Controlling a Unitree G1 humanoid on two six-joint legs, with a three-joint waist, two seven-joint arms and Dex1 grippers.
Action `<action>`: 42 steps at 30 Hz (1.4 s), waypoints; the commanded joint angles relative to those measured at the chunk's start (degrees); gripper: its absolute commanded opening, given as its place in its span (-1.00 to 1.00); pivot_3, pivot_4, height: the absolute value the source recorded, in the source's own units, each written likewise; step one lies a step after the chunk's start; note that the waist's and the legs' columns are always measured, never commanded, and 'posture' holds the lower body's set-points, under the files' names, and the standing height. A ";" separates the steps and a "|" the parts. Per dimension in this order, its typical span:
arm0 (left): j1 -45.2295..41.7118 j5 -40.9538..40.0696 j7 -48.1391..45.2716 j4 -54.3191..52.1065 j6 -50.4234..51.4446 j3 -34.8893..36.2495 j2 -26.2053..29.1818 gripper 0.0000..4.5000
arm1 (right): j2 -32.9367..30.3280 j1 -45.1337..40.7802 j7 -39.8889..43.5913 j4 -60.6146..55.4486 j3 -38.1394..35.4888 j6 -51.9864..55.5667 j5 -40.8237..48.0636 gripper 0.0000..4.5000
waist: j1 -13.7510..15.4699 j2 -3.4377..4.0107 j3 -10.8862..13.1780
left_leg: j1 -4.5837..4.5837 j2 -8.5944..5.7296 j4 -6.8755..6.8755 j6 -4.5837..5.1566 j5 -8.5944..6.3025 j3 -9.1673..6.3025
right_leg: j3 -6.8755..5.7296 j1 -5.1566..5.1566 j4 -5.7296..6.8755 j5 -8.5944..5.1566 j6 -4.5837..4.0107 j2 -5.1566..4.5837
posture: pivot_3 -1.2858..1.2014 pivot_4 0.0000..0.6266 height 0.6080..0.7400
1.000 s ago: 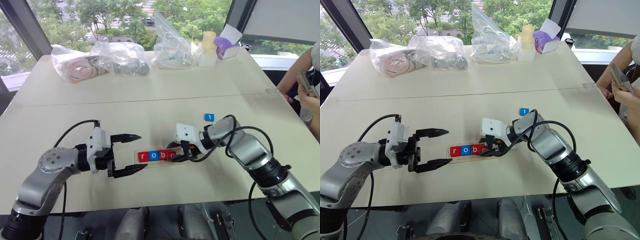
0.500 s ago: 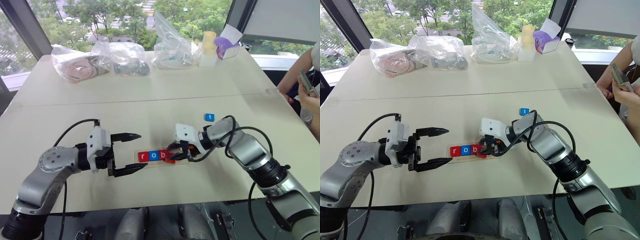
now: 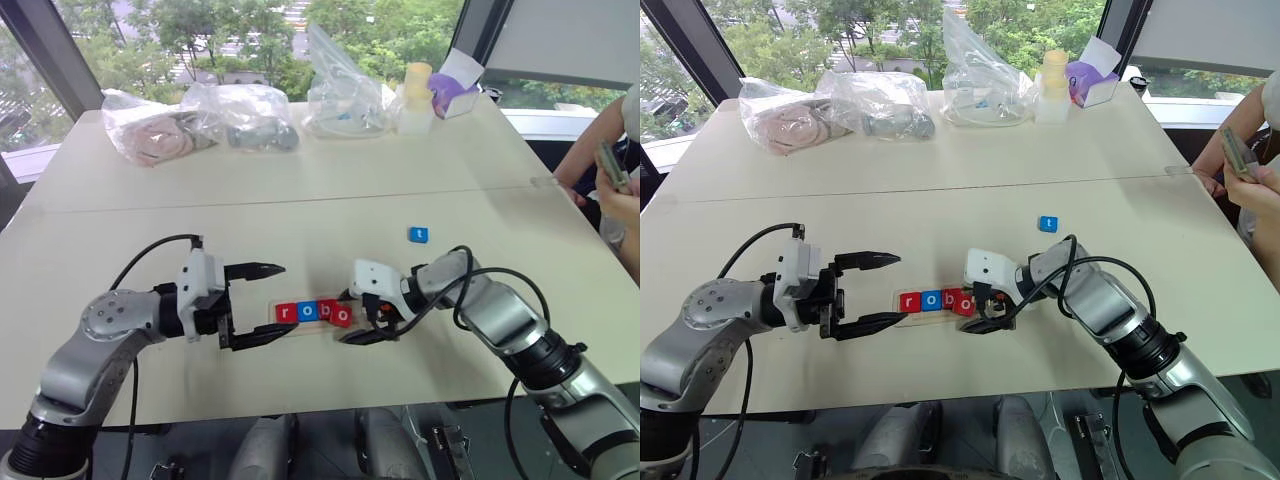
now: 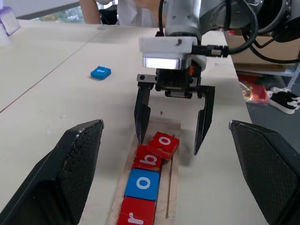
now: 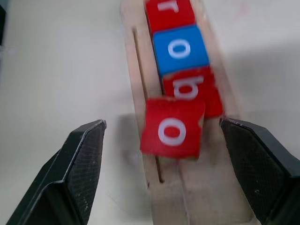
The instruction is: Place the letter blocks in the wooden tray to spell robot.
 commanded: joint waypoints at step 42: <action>1.48 0.16 -0.97 -0.80 -1.90 1.10 0.27 1.00 | -2.40 -5.37 1.36 1.36 -0.39 -1.00 -0.16 -0.49 | -0.01 0.00 0.00 | 0.00 0.00 0.00 0.00 0.00 0.00 | 0.00 0.00 -0.01 0.00 0.00 0.00 | 0.03 -0.52 1.00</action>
